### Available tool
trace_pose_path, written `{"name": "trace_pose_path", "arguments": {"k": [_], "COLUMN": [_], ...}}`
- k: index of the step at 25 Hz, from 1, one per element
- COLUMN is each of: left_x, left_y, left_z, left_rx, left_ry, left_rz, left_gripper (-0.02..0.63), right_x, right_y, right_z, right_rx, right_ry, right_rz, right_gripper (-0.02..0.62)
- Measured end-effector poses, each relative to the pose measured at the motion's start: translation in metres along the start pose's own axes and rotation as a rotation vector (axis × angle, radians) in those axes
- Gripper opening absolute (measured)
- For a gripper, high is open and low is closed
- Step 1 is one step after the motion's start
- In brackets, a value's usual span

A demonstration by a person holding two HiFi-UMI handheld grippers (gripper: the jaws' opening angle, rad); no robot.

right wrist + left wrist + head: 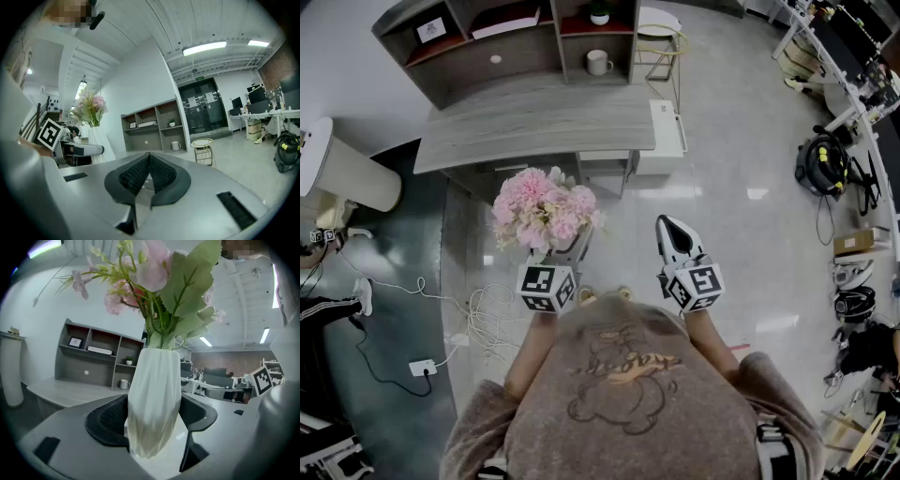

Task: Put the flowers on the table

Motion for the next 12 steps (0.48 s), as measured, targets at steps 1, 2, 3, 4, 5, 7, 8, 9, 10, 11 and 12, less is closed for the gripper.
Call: {"name": "trace_pose_path", "arguments": {"k": [1, 2, 3, 4, 5, 7, 8, 9, 10, 11, 12], "left_x": [0.001, 0.003, 0.005, 0.008, 0.011, 0.019, 0.022, 0.026, 0.029, 0.031, 0.035], "left_y": [0.0, 0.001, 0.002, 0.004, 0.006, 0.01, 0.011, 0.013, 0.015, 0.017, 0.02], "left_z": [0.0, 0.0, 0.0, -0.001, -0.001, 0.0, 0.001, 0.003, 0.004, 0.006, 0.008], "left_rx": [0.001, 0.002, 0.002, 0.003, 0.004, 0.005, 0.004, 0.003, 0.001, 0.003, 0.006], "left_ry": [-0.002, -0.004, -0.007, -0.009, -0.011, -0.017, -0.02, -0.023, -0.026, -0.028, -0.031], "left_rz": [0.0, 0.0, 0.0, 0.0, -0.002, -0.006, -0.008, -0.011, -0.015, -0.019, -0.023], "left_gripper": [0.347, 0.347, 0.347, 0.347, 0.347, 0.347, 0.347, 0.346, 0.347, 0.346, 0.345], "right_x": [0.001, 0.001, 0.002, 0.001, 0.001, 0.002, 0.002, 0.003, 0.003, 0.004, 0.004], "right_y": [0.001, 0.003, 0.005, 0.008, 0.012, 0.02, 0.024, 0.028, 0.032, 0.035, 0.039], "right_z": [0.0, 0.0, -0.001, -0.001, -0.002, -0.003, -0.003, -0.003, -0.002, -0.001, 0.0], "right_rx": [-0.002, -0.004, -0.004, -0.003, 0.002, 0.015, 0.018, 0.019, 0.019, 0.018, 0.018], "right_ry": [-0.001, -0.002, -0.002, 0.001, 0.005, 0.014, 0.016, 0.015, 0.013, 0.011, 0.008], "right_rz": [0.001, 0.001, 0.002, 0.002, 0.002, -0.007, -0.013, -0.019, -0.026, -0.033, -0.04], "right_gripper": [-0.009, -0.009, -0.009, -0.009, -0.01, -0.009, -0.009, -0.009, -0.009, -0.009, -0.009]}}
Point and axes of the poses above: the fingertips, and each gripper's own axes: x forward along the fingers, y to its right, z out of its underside, the point moved 7 cm from there along -x, backward along the fingers, and after that the axes turned 13 degrees about z, right-handed, at the moved point
